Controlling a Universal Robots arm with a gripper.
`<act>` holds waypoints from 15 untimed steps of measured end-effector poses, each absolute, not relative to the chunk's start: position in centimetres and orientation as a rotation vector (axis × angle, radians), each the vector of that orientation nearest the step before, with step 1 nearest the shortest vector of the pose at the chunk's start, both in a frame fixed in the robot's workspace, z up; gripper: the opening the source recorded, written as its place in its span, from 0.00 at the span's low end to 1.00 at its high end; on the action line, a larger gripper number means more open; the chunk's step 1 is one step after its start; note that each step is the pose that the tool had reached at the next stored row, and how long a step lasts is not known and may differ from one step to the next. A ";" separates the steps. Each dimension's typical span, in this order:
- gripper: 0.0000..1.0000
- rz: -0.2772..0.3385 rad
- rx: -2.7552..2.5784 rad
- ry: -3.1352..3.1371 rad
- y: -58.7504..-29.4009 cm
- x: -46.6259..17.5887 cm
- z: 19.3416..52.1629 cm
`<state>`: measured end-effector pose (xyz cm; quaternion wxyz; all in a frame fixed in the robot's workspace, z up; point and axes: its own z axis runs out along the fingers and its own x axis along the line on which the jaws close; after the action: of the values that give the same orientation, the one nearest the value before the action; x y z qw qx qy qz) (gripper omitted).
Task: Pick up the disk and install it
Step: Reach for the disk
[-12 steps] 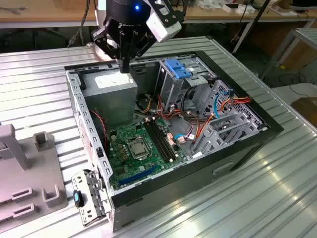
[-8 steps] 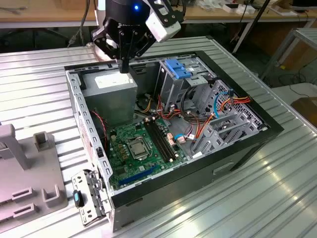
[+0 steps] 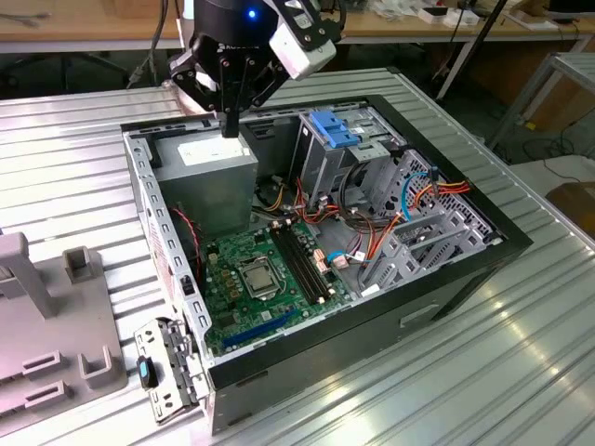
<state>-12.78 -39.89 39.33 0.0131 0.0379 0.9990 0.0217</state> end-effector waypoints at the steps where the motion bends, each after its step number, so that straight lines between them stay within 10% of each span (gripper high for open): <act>1: 0.11 0.068 0.118 3.112 -39.9 -12.9 39.3; 15: 0.11 0.068 0.118 3.113 -39.9 -14.3 39.3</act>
<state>-14.33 -39.89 39.33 0.0131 0.0379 0.9990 0.0217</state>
